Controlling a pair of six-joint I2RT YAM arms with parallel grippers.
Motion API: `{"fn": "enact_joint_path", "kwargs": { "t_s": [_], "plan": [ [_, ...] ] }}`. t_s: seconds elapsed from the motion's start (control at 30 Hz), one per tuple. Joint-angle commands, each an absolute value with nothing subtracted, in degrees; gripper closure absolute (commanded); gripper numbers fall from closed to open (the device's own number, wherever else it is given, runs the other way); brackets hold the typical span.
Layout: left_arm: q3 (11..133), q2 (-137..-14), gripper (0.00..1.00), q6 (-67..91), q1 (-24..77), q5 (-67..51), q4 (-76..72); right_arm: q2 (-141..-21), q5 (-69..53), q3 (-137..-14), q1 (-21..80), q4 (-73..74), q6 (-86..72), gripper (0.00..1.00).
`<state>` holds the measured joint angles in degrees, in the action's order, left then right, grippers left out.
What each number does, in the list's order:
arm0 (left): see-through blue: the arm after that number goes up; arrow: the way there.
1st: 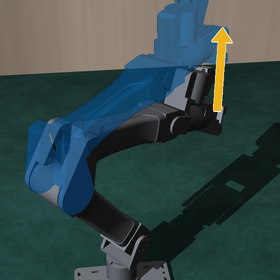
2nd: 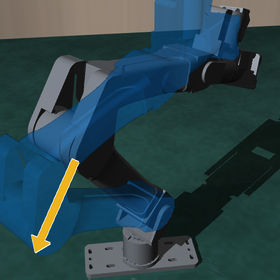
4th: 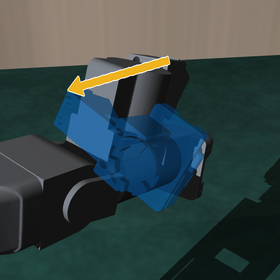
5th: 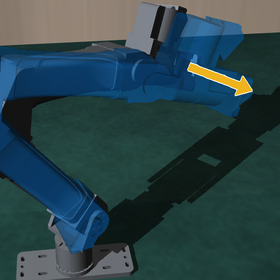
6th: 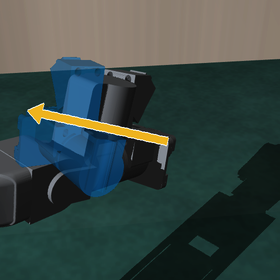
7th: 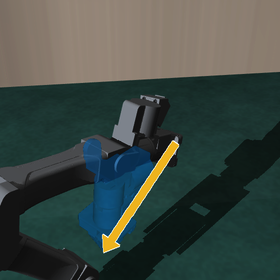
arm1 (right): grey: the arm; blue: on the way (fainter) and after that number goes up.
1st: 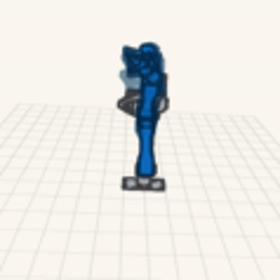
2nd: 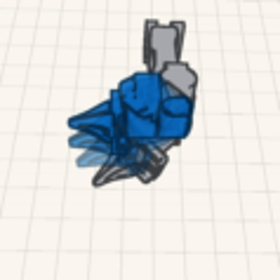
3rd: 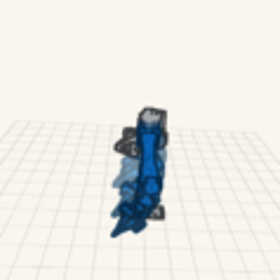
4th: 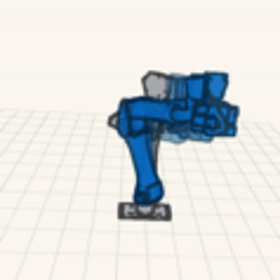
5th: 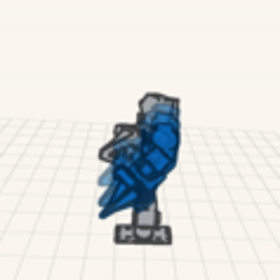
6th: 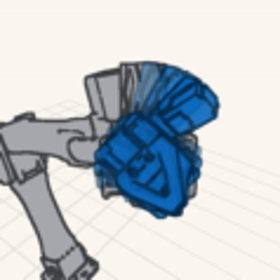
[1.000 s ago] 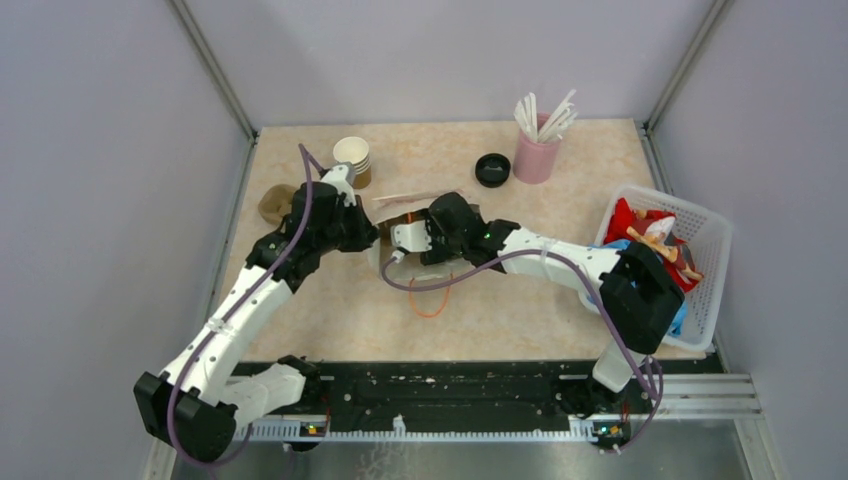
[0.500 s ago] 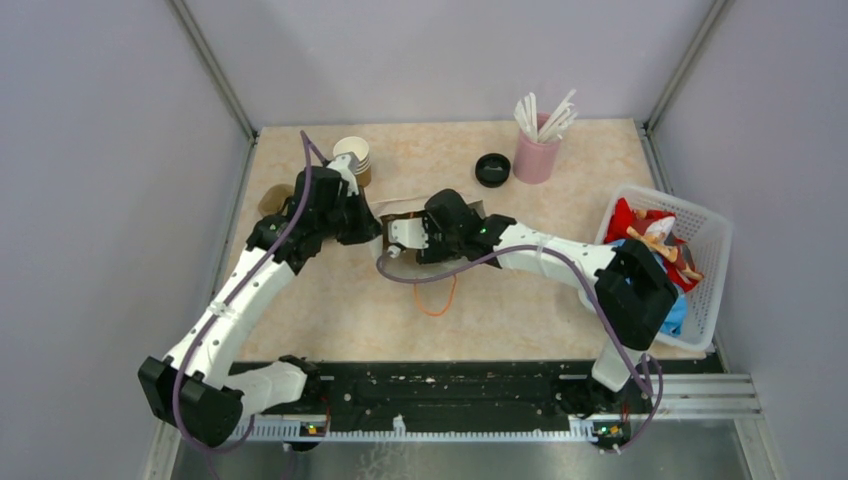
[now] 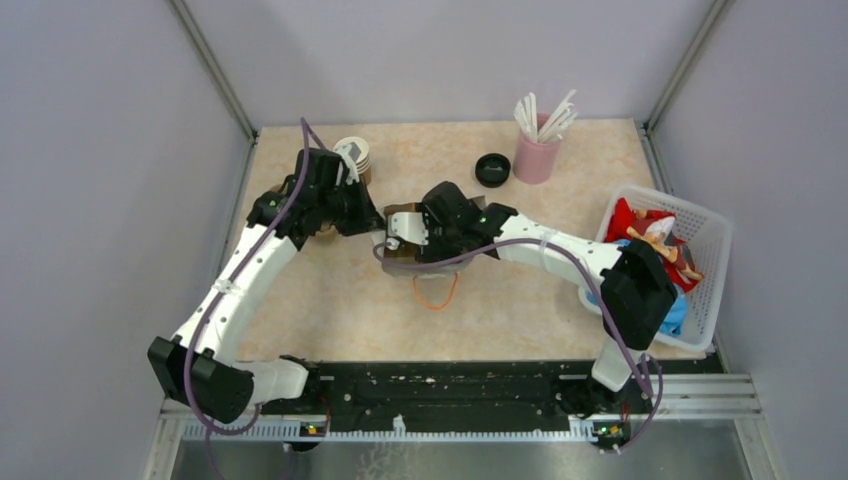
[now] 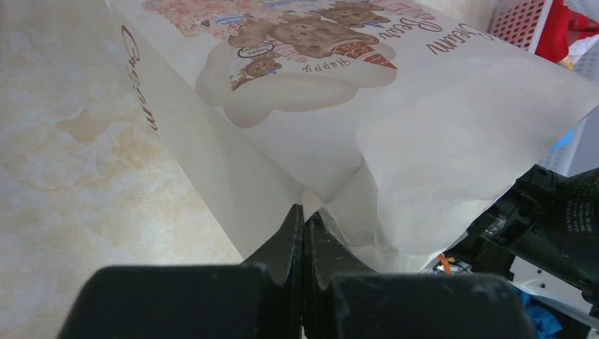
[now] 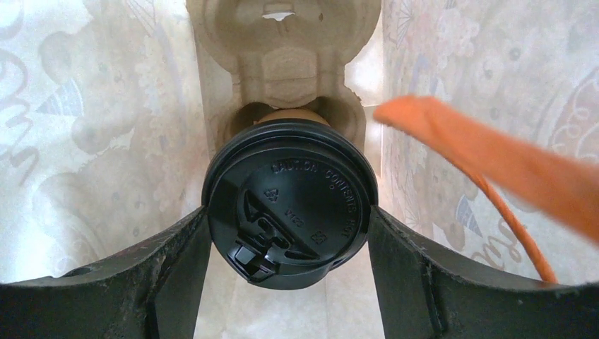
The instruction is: Pack the takeout coffee
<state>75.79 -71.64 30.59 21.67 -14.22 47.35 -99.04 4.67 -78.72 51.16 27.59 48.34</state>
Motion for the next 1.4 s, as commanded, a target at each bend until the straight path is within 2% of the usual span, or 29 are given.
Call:
{"fn": "enact_joint_path", "kwargs": {
  "t_s": [0.0, 0.27, 0.47, 0.53, 0.73, 0.97, 1.2, 1.37],
  "plan": [
    [78.5, -72.6, 1.0, 32.8, 20.3, -20.7, 48.5, -97.9, 0.1, -81.2, 51.7, 33.6, 44.1, 0.28],
    [81.2, -75.2, 1.0, 35.5, 16.9, -27.4, 52.0, -98.6, -3.5, -84.5, 52.9, 41.6, 39.3, 0.27],
    [83.6, -76.5, 0.99, 35.7, 14.4, -25.8, 53.2, -100.6, -3.2, -84.1, 53.6, 40.9, 38.3, 0.26],
    [84.9, -77.4, 0.9, 35.2, 14.3, -25.2, 53.1, -101.8, -3.7, -84.1, 53.6, 40.5, 38.2, 0.27],
    [91.6, -79.3, 0.57, 29.4, 14.2, -22.2, 55.2, -104.9, -5.0, -82.6, 53.4, 38.3, 36.8, 0.26],
    [99.5, -77.2, 0.27, 20.2, 14.2, -12.1, 58.3, -107.7, -5.4, -80.1, 51.4, 37.2, 35.7, 0.27],
    [102.5, -73.3, 0.24, 15.2, 14.2, -3.9, 60.8, -106.8, -4.0, -73.3, 49.0, 37.0, 34.9, 0.28],
    [101.4, -71.7, 0.24, 14.7, 14.2, -3.1, 60.9, -105.4, -3.6, -75.7, 48.8, 39.7, 34.9, 0.28]
  ]
}}
